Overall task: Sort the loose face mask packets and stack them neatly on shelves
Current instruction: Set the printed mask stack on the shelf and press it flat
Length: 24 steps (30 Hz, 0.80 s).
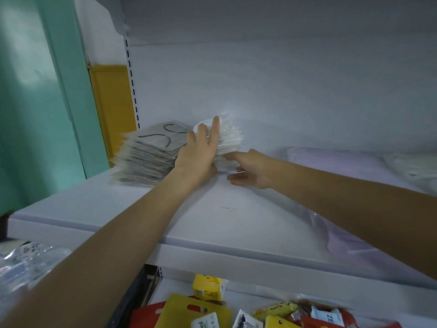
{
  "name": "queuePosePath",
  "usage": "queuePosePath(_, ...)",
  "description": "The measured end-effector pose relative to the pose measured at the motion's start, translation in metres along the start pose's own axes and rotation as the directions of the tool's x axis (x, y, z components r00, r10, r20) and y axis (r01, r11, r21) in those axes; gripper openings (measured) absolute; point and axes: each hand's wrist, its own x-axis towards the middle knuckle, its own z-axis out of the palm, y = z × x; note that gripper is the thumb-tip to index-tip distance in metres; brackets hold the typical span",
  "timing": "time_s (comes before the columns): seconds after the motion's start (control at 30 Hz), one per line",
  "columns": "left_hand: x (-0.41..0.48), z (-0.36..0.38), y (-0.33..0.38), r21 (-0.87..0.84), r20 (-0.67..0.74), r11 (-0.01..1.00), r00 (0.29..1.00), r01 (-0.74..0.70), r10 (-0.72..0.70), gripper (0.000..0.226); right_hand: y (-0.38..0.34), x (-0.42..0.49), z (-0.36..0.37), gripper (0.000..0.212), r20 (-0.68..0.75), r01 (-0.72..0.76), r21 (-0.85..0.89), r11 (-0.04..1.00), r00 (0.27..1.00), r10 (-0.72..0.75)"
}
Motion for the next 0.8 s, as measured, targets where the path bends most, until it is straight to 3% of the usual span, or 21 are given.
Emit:
queuePosePath(0.17,-0.005,-0.002,-0.007,-0.104,0.022,0.994,1.0,0.021,-0.018,0.097,-0.003,-0.001,0.01,0.047,0.134,-0.021,0.321,0.947,0.991,-0.023)
queuePosePath(0.33,-0.006,-0.001,-0.006,-0.023,0.022,1.0,1.0,0.003,-0.003,0.096,-0.018,-0.001,0.021,0.084,0.107,-0.104,0.293,0.95,0.991,0.075)
queuePosePath(0.4,-0.006,-0.001,-0.005,0.011,0.019,1.0,1.0,-0.008,0.008,0.099,-0.027,0.0,0.025,0.079,0.079,-0.132,0.309,0.942,0.991,0.112)
queuePosePath(0.53,-0.01,-0.011,-0.009,-0.087,0.042,0.996,0.999,-0.028,0.031,0.111,-0.036,0.004,0.039,0.058,0.026,-0.133,0.338,0.932,0.991,0.132)
queuePosePath(0.63,-0.015,-0.024,-0.015,-0.021,0.136,0.999,0.99,-0.04,0.042,0.117,-0.035,0.007,0.042,0.058,-0.045,-0.117,0.287,0.951,0.99,0.135)
queuePosePath(0.7,-0.017,-0.034,-0.023,-0.008,0.178,0.998,0.982,-0.067,0.067,0.111,-0.034,0.007,0.04,0.058,-0.062,-0.093,0.264,0.96,0.992,0.113)
queuePosePath(0.8,-0.019,-0.048,-0.043,-0.034,0.108,0.99,0.984,-0.138,0.141,0.086,-0.032,0.006,0.034,0.058,-0.054,-0.079,0.25,0.965,0.994,0.095)
